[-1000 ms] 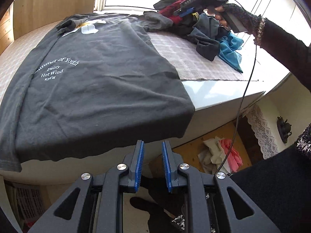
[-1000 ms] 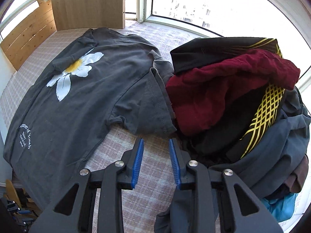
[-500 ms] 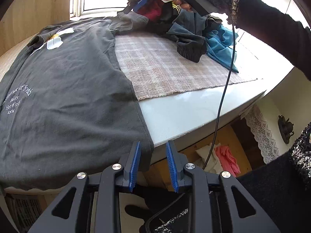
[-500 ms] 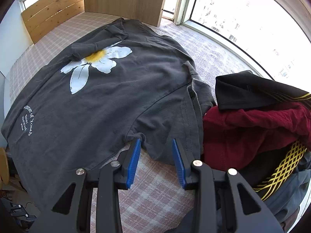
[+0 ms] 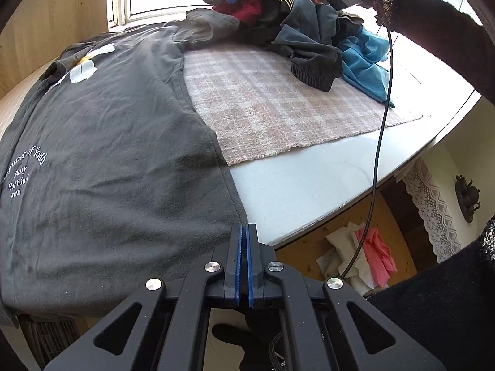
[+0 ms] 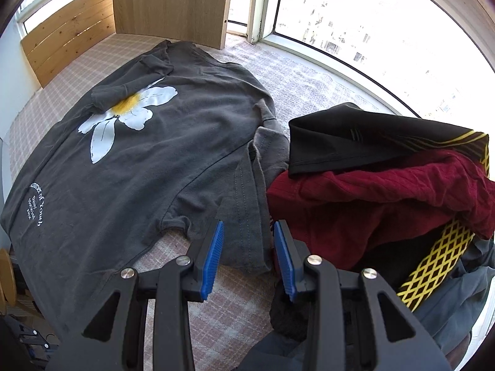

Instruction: Fold clothes

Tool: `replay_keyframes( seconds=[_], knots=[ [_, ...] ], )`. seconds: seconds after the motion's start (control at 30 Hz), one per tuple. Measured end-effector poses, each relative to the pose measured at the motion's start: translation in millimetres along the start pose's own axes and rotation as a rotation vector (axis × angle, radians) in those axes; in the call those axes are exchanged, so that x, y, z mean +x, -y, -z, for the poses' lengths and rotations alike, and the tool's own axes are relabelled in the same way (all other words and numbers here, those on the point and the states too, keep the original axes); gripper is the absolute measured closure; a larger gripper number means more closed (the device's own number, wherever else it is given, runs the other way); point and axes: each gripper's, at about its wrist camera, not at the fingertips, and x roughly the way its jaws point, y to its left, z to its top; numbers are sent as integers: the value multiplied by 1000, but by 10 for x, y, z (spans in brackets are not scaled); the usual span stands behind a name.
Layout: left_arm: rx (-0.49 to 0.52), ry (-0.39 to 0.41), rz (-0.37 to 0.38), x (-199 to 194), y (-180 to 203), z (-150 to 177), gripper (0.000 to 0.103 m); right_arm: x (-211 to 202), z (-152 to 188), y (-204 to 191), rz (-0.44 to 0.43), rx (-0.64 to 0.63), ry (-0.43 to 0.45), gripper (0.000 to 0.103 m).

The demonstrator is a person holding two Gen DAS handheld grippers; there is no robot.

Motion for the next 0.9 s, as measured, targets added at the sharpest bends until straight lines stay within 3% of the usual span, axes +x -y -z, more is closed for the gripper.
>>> replay_keyframes(
  seconds=[0.2, 0.37, 0.5, 0.57, 0.6, 0.77, 0.9],
  knots=[
    [-26, 36, 22, -213, -22, -53, 101, 155, -220, 36, -68, 4, -11, 69],
    [-70, 51, 46, -296, -107, -106, 101, 421, -377, -119, -1, -84, -59, 67],
    [-62, 48, 45, -308, -99, -120, 101, 590, -383, -108, 2, -103, -139, 67],
    [-65, 45, 54, -291, -99, -115, 101, 599, -342, -116, -22, -122, -162, 75],
    [-69, 45, 57, -284, -104, -111, 101, 574, -323, -111, -34, -125, -162, 98],
    [-91, 56, 89, -310, -163, -106, 101, 248, -358, 63, -129, -8, -60, 99],
    [-133, 80, 129, -404, -282, -88, 101, -53, -452, 299, -187, 156, 54, 99]
  ],
)
